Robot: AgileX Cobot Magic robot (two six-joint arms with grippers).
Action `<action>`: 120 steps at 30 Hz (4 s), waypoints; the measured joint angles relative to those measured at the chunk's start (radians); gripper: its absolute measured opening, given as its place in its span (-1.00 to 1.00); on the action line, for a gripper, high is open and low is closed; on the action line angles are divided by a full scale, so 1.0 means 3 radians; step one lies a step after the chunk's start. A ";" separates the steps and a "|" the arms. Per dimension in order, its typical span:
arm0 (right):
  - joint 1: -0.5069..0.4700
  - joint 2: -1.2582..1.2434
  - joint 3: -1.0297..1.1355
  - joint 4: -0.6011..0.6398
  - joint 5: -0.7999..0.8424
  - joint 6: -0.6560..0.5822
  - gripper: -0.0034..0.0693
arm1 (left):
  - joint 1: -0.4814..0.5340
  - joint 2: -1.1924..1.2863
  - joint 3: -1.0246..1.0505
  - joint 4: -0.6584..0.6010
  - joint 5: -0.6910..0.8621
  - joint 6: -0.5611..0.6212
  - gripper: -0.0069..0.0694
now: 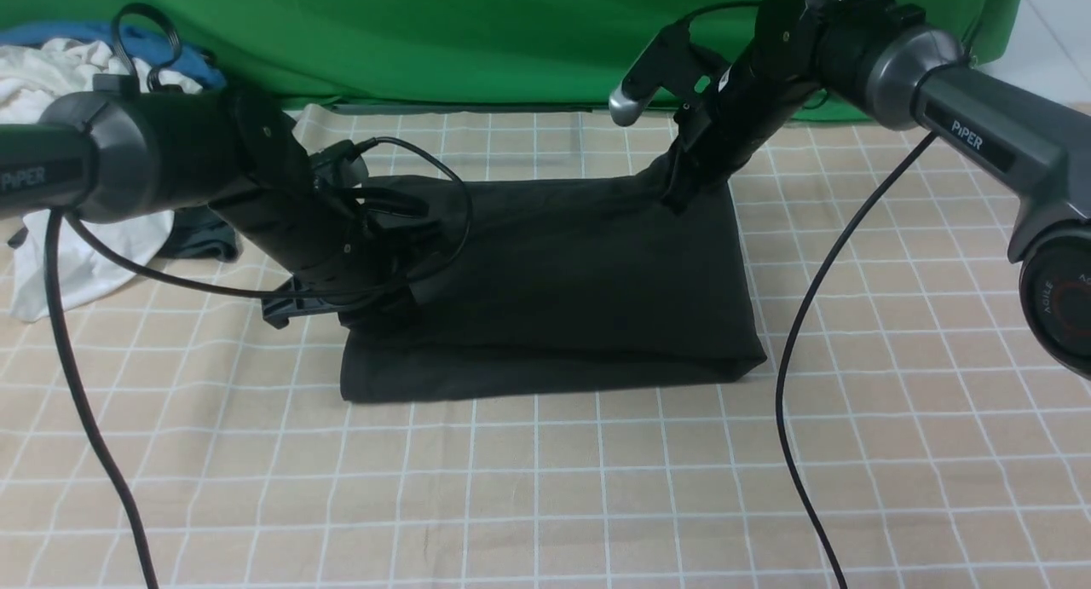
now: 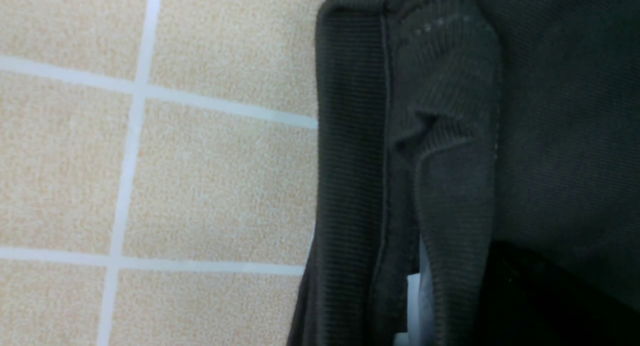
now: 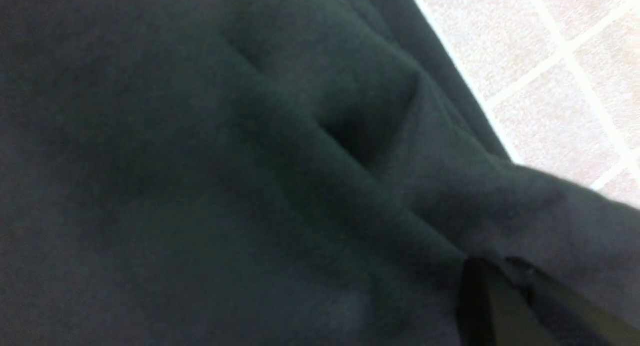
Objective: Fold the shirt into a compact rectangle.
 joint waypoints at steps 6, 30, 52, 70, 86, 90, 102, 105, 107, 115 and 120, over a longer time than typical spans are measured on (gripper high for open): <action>0.0000 -0.0038 -0.0139 -0.0006 -0.0016 -0.0017 -0.81 | 0.0000 -0.0004 0.0000 0.0000 0.0000 0.0000 -0.79; 0.0010 0.0093 -0.0228 -0.0053 0.0298 -0.0300 0.57 | 0.0000 -0.0004 0.0000 -0.0003 0.0003 0.0000 -0.79; 0.0105 0.0144 -0.0484 -0.0289 0.0105 -0.0270 -0.81 | 0.0000 -0.0004 0.0000 -0.0009 0.0016 0.0010 -0.79; 0.0091 0.0338 -0.0544 -0.0290 -0.0527 0.0472 -0.75 | 0.0000 -0.0004 0.0000 -0.0013 0.0016 0.0013 -0.79; 0.0036 -0.0498 -0.0556 -0.1038 0.0543 0.1386 -0.58 | 0.0000 -0.1006 0.0014 0.0413 0.0056 -0.0251 -0.79; -0.0057 -0.0865 -0.0528 -0.1017 0.1028 0.1515 -0.81 | 0.0000 -0.1344 0.0038 0.0531 0.0059 -0.0284 -0.79; -0.0543 -0.1497 0.1072 0.0137 0.1124 0.1618 -0.65 | 0.0000 -0.2482 0.1443 0.0310 0.0067 -0.0317 -0.79; -0.0533 -0.1437 0.1326 0.0339 0.1027 0.1589 -0.34 | 0.0000 -0.2703 0.1676 0.0225 0.0068 -0.0317 -0.79; -0.0488 -0.1347 0.1494 0.0467 0.0867 0.1568 0.07 | 0.0000 -0.2915 0.1822 0.0172 0.0071 -0.0317 -0.79; -0.0235 -0.0981 0.1575 0.0540 0.0606 0.1521 0.78 | 0.0000 -0.3500 0.1897 0.0111 0.0301 -0.0326 -0.79; -0.0137 -0.0825 0.1575 0.0548 0.0521 0.1521 0.48 | 0.0000 -0.3720 0.1900 0.0101 0.0398 -0.0390 -0.79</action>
